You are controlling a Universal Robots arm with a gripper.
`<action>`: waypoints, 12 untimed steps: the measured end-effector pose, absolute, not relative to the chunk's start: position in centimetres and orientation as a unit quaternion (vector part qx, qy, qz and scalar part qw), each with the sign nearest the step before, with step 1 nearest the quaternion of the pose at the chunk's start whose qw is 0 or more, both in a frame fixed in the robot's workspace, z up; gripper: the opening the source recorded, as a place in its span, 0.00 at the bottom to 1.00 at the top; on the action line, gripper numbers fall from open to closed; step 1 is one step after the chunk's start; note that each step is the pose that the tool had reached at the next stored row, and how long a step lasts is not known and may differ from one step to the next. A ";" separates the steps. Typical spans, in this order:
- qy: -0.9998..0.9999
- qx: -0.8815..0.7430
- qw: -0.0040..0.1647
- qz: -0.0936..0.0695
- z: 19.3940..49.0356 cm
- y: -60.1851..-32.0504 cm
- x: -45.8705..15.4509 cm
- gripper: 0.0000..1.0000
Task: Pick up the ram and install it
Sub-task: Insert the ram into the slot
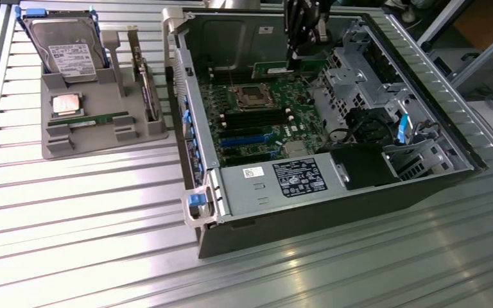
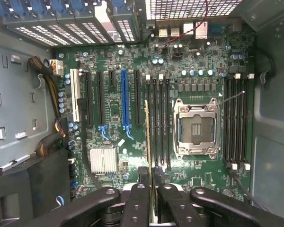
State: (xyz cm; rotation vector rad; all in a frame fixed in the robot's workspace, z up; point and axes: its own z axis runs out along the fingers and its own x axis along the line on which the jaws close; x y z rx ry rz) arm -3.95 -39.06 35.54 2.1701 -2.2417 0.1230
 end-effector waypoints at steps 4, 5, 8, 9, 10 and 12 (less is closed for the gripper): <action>-0.718 0.695 0.010 0.039 35.3 -39.1 -3.9 0.13; -0.718 0.695 0.010 0.040 35.3 -39.1 -3.9 0.13; -0.718 0.695 0.010 0.040 34.9 -39.1 -3.9 0.13; -0.718 0.695 0.010 0.040 34.9 -39.1 -3.9 0.13; -0.718 0.695 0.010 0.040 34.8 -39.1 -3.9 0.13; -0.718 0.695 0.010 0.040 34.7 -39.1 -3.9 0.13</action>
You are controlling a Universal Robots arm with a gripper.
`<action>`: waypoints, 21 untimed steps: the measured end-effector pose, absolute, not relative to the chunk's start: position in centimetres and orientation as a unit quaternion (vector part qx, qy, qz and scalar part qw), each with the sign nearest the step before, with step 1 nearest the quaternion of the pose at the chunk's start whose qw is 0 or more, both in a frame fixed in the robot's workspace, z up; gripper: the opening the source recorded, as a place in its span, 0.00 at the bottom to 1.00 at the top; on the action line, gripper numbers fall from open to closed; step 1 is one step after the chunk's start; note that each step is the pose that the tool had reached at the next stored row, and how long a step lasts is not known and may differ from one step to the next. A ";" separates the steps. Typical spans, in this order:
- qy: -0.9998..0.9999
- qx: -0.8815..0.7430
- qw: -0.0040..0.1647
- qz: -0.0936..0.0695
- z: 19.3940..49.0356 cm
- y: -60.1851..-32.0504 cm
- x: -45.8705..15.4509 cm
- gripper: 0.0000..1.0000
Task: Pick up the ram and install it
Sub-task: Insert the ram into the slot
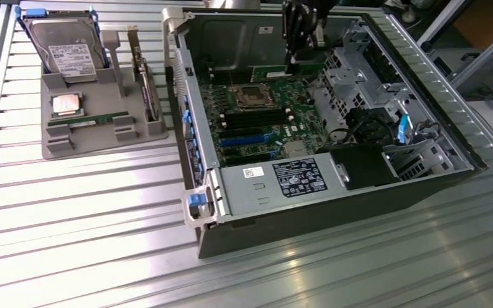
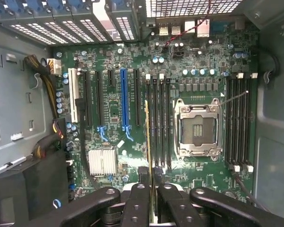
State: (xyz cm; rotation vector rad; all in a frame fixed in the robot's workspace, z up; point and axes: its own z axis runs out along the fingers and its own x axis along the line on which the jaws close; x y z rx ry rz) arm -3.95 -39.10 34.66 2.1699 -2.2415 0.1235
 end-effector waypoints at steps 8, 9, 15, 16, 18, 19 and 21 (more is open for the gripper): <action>-0.718 0.695 0.010 0.040 33.7 -39.1 -3.9 0.13; -0.718 0.695 0.010 0.040 33.6 -39.1 -3.9 0.13; -0.718 0.695 0.010 0.040 32.8 -39.1 -3.9 0.13; -0.718 0.695 0.010 0.040 32.7 -39.1 -3.9 0.13; -0.718 0.695 0.010 0.040 32.4 -39.2 -3.9 0.13; -0.718 0.695 0.010 0.040 32.3 -39.2 -4.0 0.13; -0.718 0.695 0.010 0.040 32.1 -39.3 -4.0 0.13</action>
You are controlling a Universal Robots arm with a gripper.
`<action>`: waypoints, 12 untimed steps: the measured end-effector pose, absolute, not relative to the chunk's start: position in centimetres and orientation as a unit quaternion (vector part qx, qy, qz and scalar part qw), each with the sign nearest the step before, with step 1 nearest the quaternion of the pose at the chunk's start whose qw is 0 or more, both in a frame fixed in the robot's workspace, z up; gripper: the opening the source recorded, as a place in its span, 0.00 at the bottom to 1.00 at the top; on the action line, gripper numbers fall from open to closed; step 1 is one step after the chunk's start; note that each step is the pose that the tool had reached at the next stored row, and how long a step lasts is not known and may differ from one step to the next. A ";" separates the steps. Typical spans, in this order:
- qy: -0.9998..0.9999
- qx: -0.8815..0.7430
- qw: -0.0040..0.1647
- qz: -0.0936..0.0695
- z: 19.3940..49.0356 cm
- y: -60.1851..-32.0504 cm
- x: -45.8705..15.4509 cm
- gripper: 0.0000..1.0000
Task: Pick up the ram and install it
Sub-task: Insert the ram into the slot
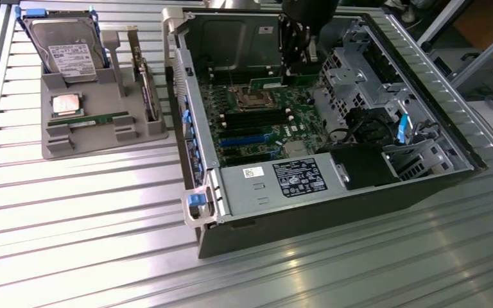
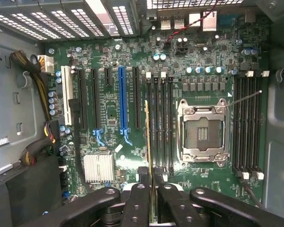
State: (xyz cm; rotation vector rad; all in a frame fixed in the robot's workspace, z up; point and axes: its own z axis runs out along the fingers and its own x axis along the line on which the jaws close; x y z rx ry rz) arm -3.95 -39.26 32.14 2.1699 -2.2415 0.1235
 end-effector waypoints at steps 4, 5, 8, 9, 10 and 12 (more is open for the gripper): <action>-0.718 0.695 0.010 0.040 31.8 -39.3 -4.0 0.13; -0.718 0.695 0.010 0.040 31.7 -39.3 -4.0 0.13; -0.718 0.695 0.010 0.040 31.4 -39.3 -4.0 0.13; -0.718 0.695 0.010 0.040 31.4 -39.3 -4.0 0.13; -0.718 0.695 0.010 0.040 31.3 -39.3 -4.0 0.13; -0.718 0.695 0.010 0.040 31.2 -39.3 -4.0 0.13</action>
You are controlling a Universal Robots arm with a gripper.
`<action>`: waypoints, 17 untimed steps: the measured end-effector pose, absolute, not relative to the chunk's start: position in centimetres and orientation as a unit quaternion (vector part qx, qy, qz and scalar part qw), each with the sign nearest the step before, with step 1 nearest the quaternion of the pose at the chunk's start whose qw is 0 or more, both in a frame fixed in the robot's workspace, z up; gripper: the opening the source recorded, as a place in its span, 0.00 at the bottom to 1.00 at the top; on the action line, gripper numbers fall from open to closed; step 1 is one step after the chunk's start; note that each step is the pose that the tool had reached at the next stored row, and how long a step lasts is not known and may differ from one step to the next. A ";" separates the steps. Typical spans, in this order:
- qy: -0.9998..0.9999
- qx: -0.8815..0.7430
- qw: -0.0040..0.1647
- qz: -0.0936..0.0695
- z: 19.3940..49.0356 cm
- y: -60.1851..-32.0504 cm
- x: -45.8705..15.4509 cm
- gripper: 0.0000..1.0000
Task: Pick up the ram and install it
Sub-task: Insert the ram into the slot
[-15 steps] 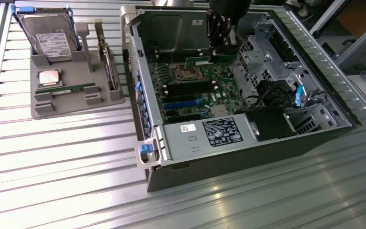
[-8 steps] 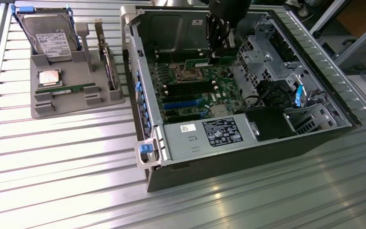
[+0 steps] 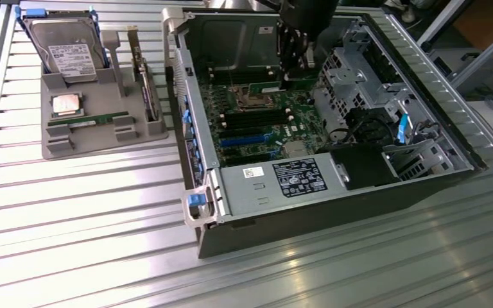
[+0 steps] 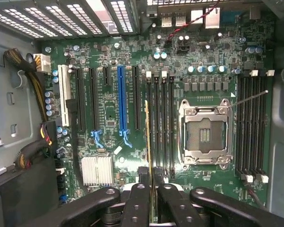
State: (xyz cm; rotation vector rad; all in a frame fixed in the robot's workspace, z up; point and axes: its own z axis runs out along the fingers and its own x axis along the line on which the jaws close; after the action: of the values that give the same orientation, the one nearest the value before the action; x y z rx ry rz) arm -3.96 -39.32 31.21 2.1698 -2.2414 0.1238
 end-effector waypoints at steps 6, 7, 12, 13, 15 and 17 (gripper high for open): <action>-0.718 0.695 0.010 0.040 30.8 -39.3 -4.0 0.13; -0.718 0.695 0.010 0.040 30.7 -39.3 -4.0 0.13; -0.718 0.695 0.010 0.040 30.5 -39.4 -4.0 0.13; -0.718 0.695 0.010 0.040 30.4 -39.4 -4.0 0.13; -0.718 0.695 0.010 0.040 30.3 -39.4 -4.0 0.13; -0.718 0.695 0.010 0.040 30.2 -39.4 -4.0 0.13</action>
State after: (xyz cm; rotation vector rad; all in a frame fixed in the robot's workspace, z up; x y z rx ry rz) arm -3.99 -39.43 30.22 2.1697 -2.2412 0.1240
